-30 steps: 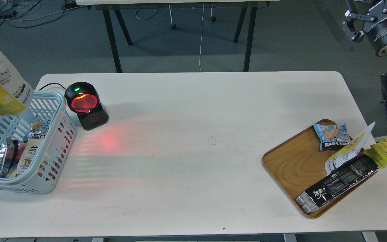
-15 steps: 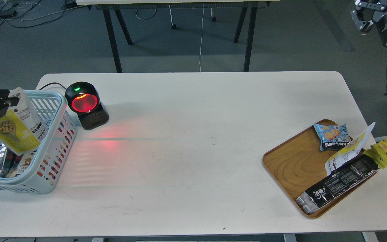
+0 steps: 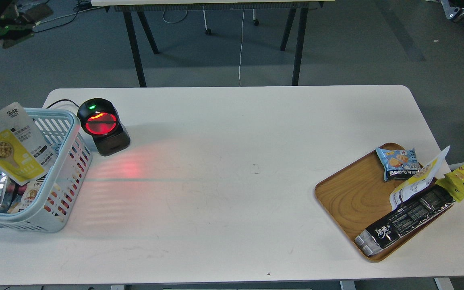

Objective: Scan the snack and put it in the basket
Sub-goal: 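Release the bag and withdraw the left arm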

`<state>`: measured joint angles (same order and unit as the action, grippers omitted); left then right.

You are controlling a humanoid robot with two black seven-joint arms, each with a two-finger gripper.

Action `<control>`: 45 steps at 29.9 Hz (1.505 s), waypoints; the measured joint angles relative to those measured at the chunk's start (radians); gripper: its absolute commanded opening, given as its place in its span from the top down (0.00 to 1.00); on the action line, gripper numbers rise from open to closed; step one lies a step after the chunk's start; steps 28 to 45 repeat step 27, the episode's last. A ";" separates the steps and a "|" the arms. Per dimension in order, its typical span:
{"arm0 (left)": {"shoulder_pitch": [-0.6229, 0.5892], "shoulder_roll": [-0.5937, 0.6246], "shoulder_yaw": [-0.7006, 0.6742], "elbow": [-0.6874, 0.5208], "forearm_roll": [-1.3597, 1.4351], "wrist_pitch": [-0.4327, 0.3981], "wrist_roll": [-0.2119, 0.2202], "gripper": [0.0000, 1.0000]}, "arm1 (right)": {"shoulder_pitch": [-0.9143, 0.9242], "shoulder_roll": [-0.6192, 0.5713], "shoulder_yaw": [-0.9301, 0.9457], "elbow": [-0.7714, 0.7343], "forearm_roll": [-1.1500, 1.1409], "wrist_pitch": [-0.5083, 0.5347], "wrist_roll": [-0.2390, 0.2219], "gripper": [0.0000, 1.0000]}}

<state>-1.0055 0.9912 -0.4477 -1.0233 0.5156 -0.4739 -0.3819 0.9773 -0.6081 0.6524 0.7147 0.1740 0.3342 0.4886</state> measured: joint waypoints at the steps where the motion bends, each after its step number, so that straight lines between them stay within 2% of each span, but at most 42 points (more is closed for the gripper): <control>1: 0.000 -0.053 -0.018 0.048 -0.080 -0.007 0.007 0.00 | -0.008 0.005 0.004 0.003 0.001 0.012 0.000 0.01; 5: -0.001 -0.204 -0.077 0.210 -0.268 -0.014 0.024 0.00 | -0.025 0.022 0.011 0.006 0.004 0.074 0.000 0.02; 10: -0.003 -0.374 -0.201 0.410 -0.428 -0.015 0.040 0.00 | -0.028 0.044 0.040 0.001 0.032 0.096 -0.008 0.01; 13: -0.023 -0.471 -0.272 0.506 -0.519 -0.014 0.097 0.00 | -0.030 0.068 0.065 -0.008 0.047 0.103 -0.064 0.01; 17: -0.047 -0.556 -0.348 0.567 -0.651 -0.015 0.202 0.00 | -0.032 0.106 0.106 -0.052 0.053 0.130 -0.122 0.01; 20: -0.050 -0.609 -0.374 0.595 -0.735 -0.015 0.226 0.00 | -0.033 0.141 0.124 -0.103 0.053 0.150 -0.130 0.01; 27: -0.049 -0.701 -0.380 0.608 -0.830 -0.015 0.230 0.00 | -0.041 0.207 0.153 -0.205 0.056 0.154 -0.129 0.01; 45: -0.049 -0.701 -0.380 0.608 -0.830 -0.015 0.230 0.00 | -0.041 0.207 0.153 -0.205 0.056 0.154 -0.129 0.01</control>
